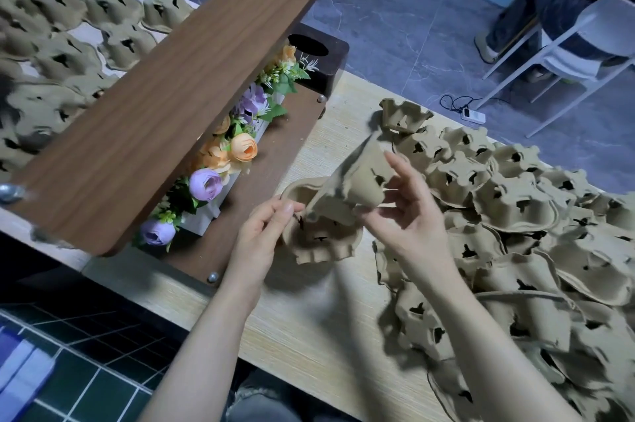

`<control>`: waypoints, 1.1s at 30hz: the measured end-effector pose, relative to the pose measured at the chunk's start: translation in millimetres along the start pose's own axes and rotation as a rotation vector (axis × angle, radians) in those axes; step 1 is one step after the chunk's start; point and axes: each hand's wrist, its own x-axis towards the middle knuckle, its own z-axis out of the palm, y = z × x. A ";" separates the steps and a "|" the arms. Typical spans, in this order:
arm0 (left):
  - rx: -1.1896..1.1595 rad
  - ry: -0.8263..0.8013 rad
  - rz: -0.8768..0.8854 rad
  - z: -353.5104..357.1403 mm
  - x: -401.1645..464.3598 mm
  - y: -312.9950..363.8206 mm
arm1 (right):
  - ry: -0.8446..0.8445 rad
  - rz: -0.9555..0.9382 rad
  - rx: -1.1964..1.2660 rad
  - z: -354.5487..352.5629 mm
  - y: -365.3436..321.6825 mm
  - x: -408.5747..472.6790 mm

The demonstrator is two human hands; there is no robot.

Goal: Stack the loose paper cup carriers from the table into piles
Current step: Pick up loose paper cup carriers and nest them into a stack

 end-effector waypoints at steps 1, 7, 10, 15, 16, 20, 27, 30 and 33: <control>0.007 0.005 0.000 0.6 -0.1 0.0 | -0.019 -0.007 -0.004 3.6 0.5 -2.6; 0.001 -0.003 0.001 -2.0 0.9 -2.2 | -0.066 0.021 0.010 16.5 3.8 -13.1; -0.051 0.016 0.013 -5.1 2.1 -6.8 | -0.071 0.001 -0.029 14.1 5.6 -14.3; -0.148 0.072 -0.015 -5.9 1.5 -12.1 | -0.038 0.009 -0.097 4.4 8.9 -13.2; -0.158 0.075 -0.017 -5.5 1.0 -12.7 | -0.025 0.029 -0.093 3.2 9.9 -13.7; -0.146 0.068 -0.013 -5.9 -0.8 -13.3 | 0.012 0.121 0.010 2.1 8.5 -18.0; -0.139 0.059 0.032 -10.4 -0.6 -18.4 | 0.047 0.151 0.008 3.2 17.0 -18.7; -0.147 0.060 0.027 -10.9 -2.8 -20.6 | 0.095 0.170 -0.056 3.2 23.0 -17.1; -0.201 0.126 0.019 -8.7 -5.8 -22.3 | 0.116 0.176 -0.138 2.0 27.6 -17.0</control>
